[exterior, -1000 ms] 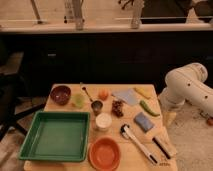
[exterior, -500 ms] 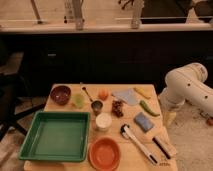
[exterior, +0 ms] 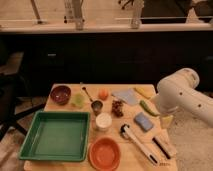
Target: Place fork in metal cup
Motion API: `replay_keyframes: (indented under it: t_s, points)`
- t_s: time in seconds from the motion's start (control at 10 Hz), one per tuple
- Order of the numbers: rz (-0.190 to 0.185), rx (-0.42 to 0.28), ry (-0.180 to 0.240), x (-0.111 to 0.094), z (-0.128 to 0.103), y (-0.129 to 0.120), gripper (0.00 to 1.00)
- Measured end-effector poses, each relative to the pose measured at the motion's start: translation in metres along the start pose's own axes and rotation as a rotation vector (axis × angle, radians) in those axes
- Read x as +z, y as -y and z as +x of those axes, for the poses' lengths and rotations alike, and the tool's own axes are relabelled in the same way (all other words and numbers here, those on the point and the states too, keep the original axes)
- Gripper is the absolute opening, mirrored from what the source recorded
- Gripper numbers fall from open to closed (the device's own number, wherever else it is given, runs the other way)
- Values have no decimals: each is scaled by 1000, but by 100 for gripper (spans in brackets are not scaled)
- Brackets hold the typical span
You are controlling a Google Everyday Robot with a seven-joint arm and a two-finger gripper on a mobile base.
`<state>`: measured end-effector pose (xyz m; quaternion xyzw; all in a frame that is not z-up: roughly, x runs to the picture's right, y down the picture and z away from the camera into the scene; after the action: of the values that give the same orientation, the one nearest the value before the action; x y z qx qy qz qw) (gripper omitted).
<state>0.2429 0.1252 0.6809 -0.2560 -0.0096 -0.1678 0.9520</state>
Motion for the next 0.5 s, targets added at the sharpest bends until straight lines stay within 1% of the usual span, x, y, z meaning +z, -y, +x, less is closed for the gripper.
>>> replay_keyframes:
  t_s: [0.3,0.4,0.5]
  points:
    - [4,-328,-17,5,-43,2,80]
    - [6,-423,-17,6,-58,5,80]
    - [2,-473,-19,6,-64,4,80]
